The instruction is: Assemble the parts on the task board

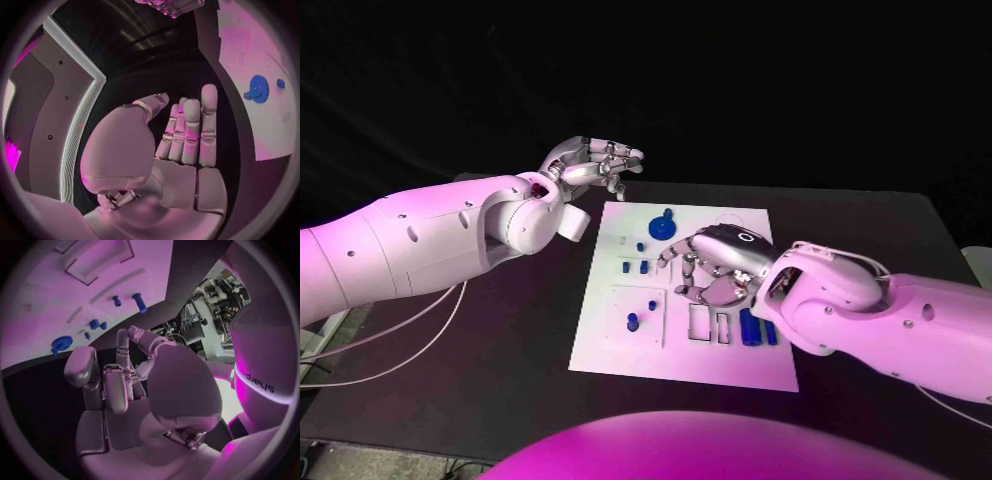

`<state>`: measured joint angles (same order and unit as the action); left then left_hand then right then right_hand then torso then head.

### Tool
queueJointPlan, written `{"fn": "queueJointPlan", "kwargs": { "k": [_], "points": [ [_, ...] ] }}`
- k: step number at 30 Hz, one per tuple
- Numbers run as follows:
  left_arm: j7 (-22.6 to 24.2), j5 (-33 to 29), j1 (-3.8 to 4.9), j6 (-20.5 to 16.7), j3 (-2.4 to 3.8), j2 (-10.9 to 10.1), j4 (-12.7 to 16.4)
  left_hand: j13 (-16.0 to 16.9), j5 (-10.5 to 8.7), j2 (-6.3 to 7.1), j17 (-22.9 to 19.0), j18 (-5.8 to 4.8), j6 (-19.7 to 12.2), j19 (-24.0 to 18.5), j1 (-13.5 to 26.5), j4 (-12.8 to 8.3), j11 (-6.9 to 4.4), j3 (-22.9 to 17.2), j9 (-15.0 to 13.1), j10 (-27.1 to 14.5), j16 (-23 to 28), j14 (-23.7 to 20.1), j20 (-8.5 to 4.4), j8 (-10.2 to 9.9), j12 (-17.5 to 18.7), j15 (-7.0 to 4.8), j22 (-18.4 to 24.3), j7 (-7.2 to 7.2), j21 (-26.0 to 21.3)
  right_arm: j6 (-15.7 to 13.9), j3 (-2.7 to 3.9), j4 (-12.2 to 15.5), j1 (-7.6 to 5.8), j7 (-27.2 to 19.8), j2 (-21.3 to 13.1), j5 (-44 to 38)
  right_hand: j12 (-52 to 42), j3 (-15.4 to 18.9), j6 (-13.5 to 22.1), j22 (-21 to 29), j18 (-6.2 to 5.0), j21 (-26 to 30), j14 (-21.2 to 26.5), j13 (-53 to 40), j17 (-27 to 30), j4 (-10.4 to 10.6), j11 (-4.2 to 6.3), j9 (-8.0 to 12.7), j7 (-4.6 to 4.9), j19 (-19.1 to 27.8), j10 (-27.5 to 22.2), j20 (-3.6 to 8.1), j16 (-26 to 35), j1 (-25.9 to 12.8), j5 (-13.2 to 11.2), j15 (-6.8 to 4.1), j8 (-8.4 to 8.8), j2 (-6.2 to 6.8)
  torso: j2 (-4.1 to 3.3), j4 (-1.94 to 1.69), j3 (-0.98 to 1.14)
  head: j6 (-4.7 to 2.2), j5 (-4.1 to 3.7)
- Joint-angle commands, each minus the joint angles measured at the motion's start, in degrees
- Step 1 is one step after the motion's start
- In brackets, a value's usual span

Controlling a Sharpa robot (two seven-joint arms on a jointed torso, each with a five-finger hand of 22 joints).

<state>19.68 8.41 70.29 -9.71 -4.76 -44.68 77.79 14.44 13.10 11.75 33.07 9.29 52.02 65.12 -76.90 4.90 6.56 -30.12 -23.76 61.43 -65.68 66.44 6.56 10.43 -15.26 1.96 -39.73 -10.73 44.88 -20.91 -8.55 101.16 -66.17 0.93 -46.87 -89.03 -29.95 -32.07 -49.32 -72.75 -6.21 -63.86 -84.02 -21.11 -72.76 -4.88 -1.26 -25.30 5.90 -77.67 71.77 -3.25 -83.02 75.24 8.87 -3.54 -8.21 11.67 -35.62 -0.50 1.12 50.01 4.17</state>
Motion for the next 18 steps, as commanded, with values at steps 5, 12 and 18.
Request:
{"fn": "queueJointPlan", "kwargs": {
  "k": [5,12,18],
  "points": [
    [0.32,-0.33,0.05,0.89,-0.01,0.35,-0.58,0.06,0.21,0.04,-0.05,1.12,-0.26,0.07,-0.69,-0.23,-0.08,-0.09,0.06,-0.49,-0.19,-0.29,0.31,-0.12,-0.15,-0.05,0.00,0.02,-0.19,12.84,-0.26,1.77,-2.79,-8.06,-6.51,2.17,-29.80,-1.16,1.94,-1.70,0.81,-1.17,-3.06,-32.82,-1.53,-1.40,1.43,-0.89,-0.85,-0.44,-3.50,0.78,-0.72,0.83,0.31,-0.34,-3.20,-1.20,0.63,0.63,-0.16,-0.01,-1.57],
    [0.42,-0.33,0.01,0.93,-0.04,0.60,-0.76,0.06,0.21,0.04,-0.05,1.12,-0.26,0.07,-0.69,-0.23,-0.08,-0.09,0.06,-0.49,-0.19,-0.29,0.31,-0.12,-0.15,-0.05,0.00,0.02,-0.19,13.93,-0.87,4.20,-3.49,-8.95,-12.32,-5.52,-32.65,-2.15,3.02,-2.08,0.77,-1.01,-3.07,-36.15,-1.82,-2.67,2.32,-1.40,-2.34,-0.27,-3.72,1.34,-0.77,1.72,0.74,-1.02,-4.95,-0.82,0.72,0.78,-0.06,-0.01,-2.68],
    [0.48,-0.31,-0.05,0.96,-0.05,0.59,-0.86,0.06,0.21,0.04,-0.05,1.12,-0.26,0.07,-0.69,-0.23,-0.08,-0.09,0.06,-0.49,-0.19,-0.29,0.31,-0.12,-0.15,-0.05,0.00,0.02,-0.19,14.43,-1.55,5.36,-3.57,-8.56,-15.62,-11.69,-32.60,-2.91,2.32,-2.20,0.73,-0.85,-3.04,-36.21,-1.76,-3.20,2.44,-1.72,-2.48,-0.09,-4.21,1.54,-0.69,2.25,0.63,-1.11,-6.10,-0.99,0.69,0.75,-0.05,-0.01,-3.28]
  ]
}}
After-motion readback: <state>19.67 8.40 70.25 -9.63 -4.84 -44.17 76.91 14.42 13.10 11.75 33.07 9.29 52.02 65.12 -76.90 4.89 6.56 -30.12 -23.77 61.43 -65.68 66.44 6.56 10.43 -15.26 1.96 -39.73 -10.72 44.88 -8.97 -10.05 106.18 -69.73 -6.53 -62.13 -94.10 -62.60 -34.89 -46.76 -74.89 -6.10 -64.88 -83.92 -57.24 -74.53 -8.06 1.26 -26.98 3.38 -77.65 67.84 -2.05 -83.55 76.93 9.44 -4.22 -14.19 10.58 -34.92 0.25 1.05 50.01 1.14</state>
